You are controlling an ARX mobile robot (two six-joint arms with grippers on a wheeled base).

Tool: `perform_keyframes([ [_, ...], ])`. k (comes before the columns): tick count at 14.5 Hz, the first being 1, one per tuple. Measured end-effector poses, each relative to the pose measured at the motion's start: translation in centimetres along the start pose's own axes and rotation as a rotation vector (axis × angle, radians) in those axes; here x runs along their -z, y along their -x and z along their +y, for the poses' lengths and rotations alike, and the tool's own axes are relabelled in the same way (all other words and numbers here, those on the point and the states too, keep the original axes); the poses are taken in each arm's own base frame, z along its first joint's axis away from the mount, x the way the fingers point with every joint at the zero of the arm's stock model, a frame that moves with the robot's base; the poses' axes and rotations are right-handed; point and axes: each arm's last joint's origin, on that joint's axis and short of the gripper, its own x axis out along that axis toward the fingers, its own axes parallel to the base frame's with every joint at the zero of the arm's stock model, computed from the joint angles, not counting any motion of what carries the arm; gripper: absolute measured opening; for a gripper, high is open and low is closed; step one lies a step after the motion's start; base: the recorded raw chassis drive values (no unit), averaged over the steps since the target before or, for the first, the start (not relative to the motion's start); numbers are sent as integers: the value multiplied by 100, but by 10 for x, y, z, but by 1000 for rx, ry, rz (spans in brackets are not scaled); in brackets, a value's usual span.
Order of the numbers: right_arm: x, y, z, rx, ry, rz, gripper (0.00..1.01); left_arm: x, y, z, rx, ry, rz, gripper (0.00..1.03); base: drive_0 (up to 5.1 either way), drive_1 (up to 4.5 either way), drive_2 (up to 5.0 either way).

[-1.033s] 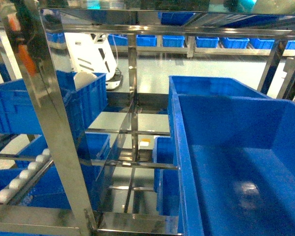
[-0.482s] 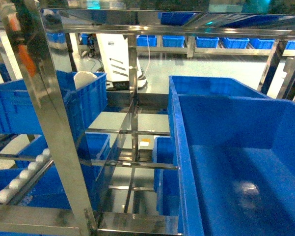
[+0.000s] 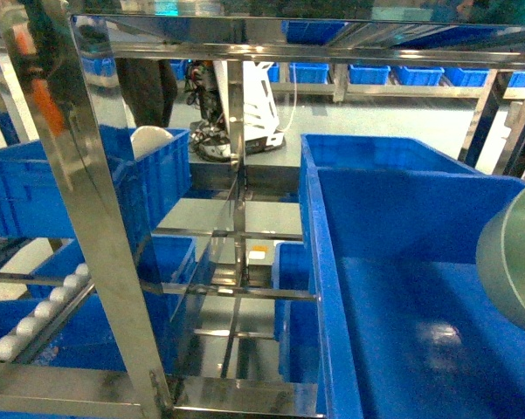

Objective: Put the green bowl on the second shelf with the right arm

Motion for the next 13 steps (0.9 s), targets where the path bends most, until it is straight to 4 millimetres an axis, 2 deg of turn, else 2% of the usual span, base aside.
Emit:
perform_keyframes([
  [2,-10,-30,-11,-21,14,38,2,0,0,0,0,0,0,98,0,0,0],
  [6,-9,-74,-34,-36,67,124,2,0,0,0,0,0,0,98,0,0,0],
  [9,-5,-89,-41,-42,125,128,2,0,0,0,0,0,0,98,0,0,0],
  [13,15,-103,-46,-67,164,189,2,0,0,0,0,0,0,98,0,0,0],
])
